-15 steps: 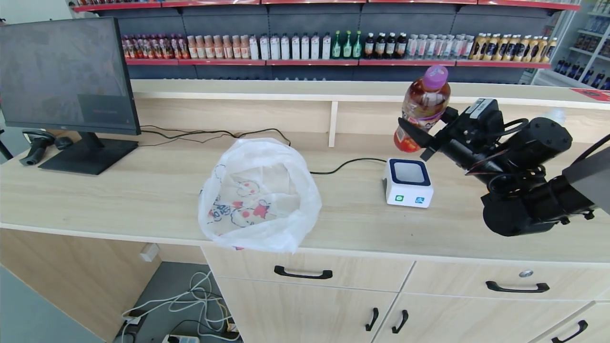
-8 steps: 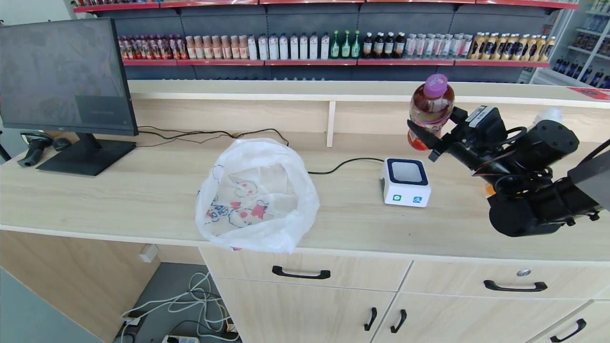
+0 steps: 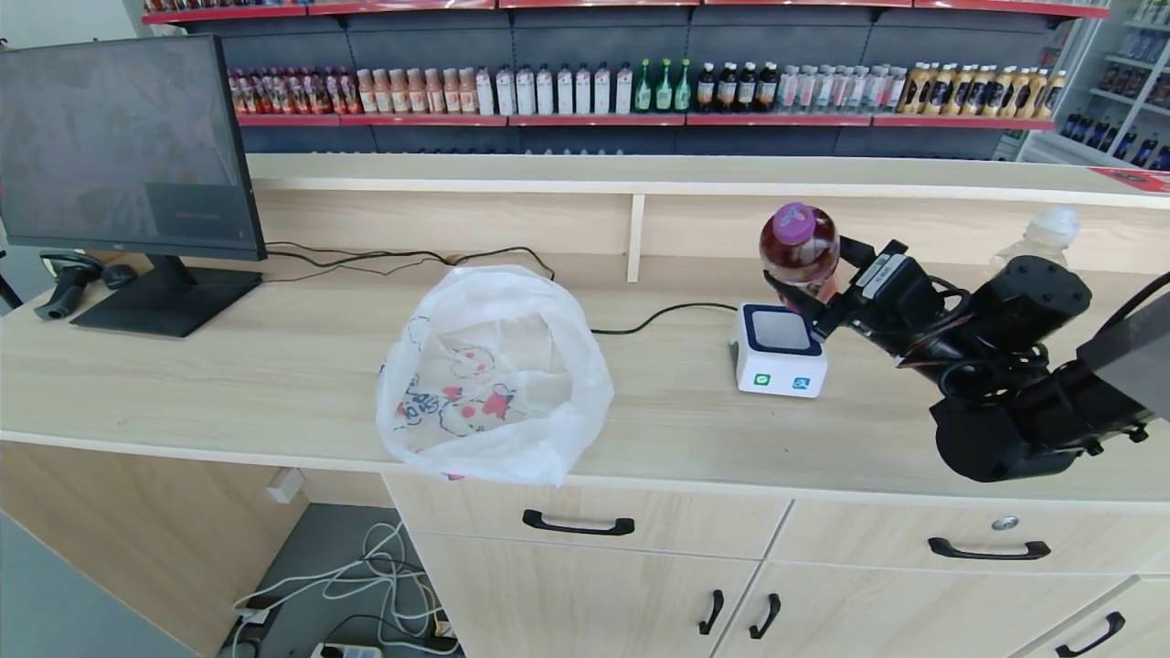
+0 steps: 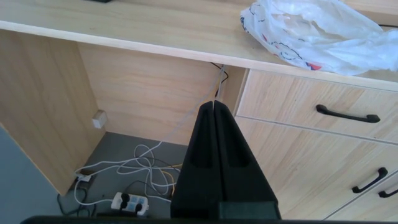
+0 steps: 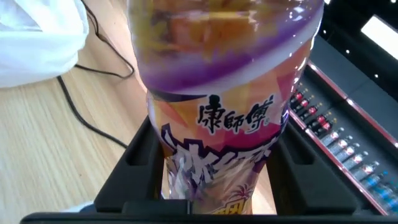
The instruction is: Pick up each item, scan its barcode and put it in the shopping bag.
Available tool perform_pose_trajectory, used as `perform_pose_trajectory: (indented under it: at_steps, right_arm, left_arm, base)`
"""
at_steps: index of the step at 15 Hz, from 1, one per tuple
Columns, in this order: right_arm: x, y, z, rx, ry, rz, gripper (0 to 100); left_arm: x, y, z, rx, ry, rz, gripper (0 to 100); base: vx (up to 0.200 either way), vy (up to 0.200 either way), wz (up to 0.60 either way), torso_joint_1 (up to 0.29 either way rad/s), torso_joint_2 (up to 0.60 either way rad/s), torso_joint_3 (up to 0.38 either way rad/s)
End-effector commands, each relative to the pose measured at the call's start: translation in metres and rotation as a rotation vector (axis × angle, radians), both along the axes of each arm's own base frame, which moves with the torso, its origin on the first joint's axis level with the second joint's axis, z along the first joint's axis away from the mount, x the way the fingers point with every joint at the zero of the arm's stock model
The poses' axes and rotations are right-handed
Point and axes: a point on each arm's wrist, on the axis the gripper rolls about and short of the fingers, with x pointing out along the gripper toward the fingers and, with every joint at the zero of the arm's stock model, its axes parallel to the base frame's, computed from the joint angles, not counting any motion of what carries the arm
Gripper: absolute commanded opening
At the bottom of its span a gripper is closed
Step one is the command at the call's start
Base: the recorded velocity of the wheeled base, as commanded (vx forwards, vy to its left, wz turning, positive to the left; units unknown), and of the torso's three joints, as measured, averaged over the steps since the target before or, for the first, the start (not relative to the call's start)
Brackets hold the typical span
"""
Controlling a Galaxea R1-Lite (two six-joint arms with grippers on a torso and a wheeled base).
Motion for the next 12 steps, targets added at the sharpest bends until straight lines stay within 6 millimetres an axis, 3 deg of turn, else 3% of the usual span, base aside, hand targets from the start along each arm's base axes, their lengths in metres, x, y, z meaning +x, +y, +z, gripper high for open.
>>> perform_pose_trajectory:
  at_steps: [1, 7, 12]
  right_arm:
    - [-0.001, 0.009, -0.004, -0.007, 0.007, 0.02, 0]
    - [-0.002, 0.001, -0.004, -0.013, -0.004, -0.037, 0]
    - [0.001, -0.02, -0.002, -0.012, -0.014, -0.093, 0]
  left_arm:
    - [0.0, 0.0, 0.0, -0.001, 0.001, 0.0, 0]
    - [0.0, 0.0, 0.0, -0.001, 0.001, 0.0, 0]
    - [0.0, 0.0, 0.0, -0.001, -0.001, 0.0, 0]
  base:
    - [0.0, 0.0, 0.0, 0.0, 0.0, 0.0]
    - [0.0, 0.0, 0.0, 0.0, 0.0, 0.0]
    - [0.0, 0.0, 0.0, 0.0, 0.0, 0.0]
